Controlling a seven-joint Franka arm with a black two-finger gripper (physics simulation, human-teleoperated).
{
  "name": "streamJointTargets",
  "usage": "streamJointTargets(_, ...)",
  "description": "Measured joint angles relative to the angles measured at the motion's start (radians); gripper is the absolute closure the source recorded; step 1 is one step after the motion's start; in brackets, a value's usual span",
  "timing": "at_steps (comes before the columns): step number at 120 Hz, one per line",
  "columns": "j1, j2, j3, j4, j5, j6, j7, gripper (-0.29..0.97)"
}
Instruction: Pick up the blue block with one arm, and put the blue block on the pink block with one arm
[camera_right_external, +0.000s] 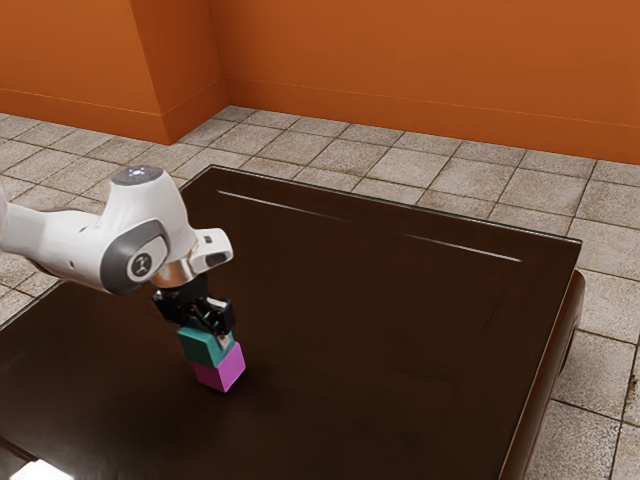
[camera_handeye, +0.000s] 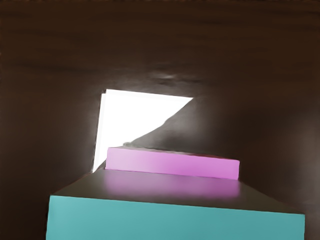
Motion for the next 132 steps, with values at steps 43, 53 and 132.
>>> streamJointTargets(43, -0.002, 0.011, -0.004, 0.019, -0.005, 0.001, -0.002, 0.35)
streamJointTargets(53, -0.001, 0.018, -0.004, 0.024, -0.006, 0.001, -0.003, 0.35)
streamJointTargets(132, -0.001, -0.056, -0.033, 0.524, -0.003, -0.292, 0.018, 0.03)
